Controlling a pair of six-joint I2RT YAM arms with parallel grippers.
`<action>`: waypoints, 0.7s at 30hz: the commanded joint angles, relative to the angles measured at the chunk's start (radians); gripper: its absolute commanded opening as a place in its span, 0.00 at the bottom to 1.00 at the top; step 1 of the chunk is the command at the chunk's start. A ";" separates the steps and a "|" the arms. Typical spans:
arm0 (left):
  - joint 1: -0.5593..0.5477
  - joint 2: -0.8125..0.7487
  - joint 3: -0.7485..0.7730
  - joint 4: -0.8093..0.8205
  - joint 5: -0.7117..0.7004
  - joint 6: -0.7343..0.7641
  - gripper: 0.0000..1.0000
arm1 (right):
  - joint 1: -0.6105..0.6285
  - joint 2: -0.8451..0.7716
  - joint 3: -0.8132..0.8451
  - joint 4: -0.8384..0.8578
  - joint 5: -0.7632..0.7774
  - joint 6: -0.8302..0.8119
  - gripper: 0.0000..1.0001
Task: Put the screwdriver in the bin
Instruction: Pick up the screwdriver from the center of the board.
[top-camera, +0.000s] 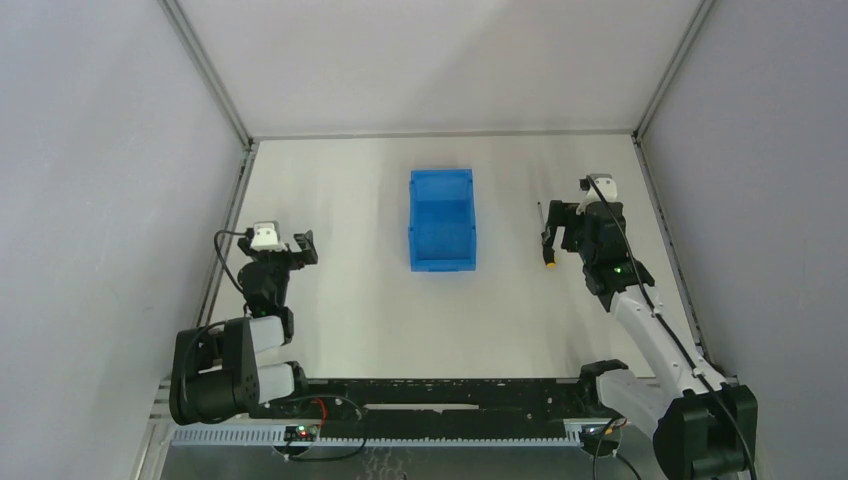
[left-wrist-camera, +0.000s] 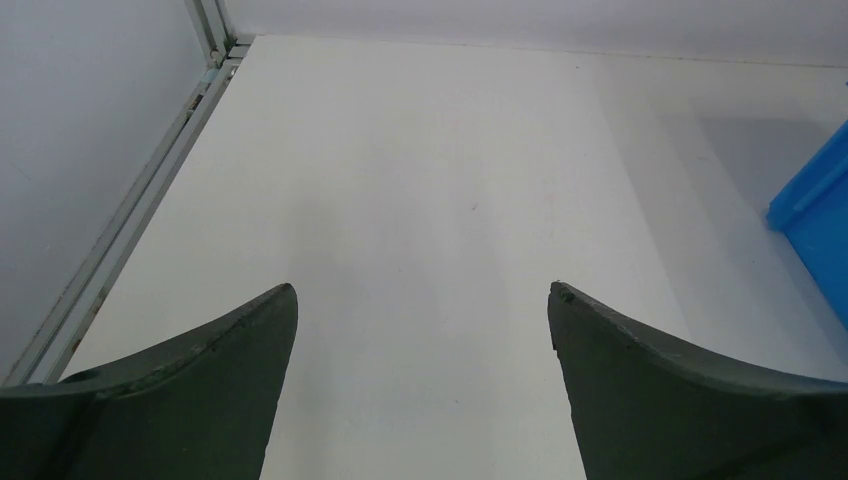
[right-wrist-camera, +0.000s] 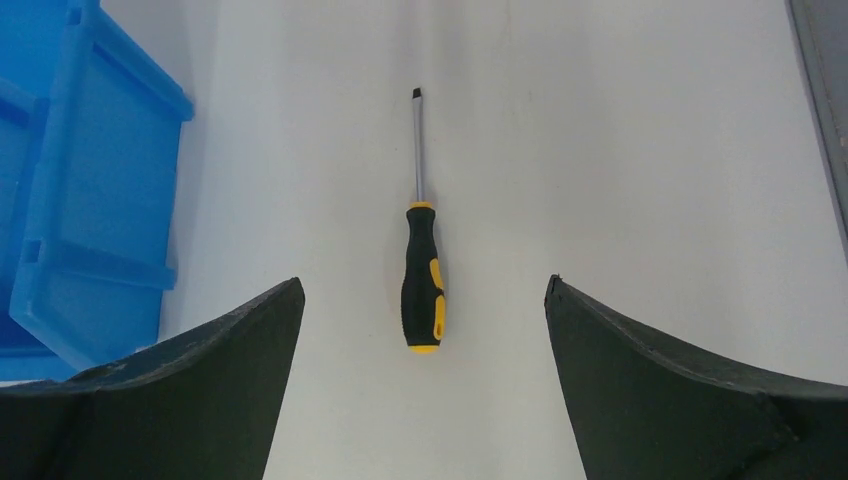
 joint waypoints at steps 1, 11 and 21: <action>-0.005 0.002 -0.019 0.101 -0.001 -0.008 1.00 | 0.018 -0.018 0.000 0.056 0.059 -0.002 1.00; -0.004 0.002 -0.019 0.101 -0.001 -0.009 1.00 | 0.024 0.021 0.054 -0.038 0.026 -0.027 1.00; -0.003 0.002 -0.019 0.101 -0.001 -0.009 1.00 | 0.012 0.174 0.215 -0.200 -0.017 -0.032 1.00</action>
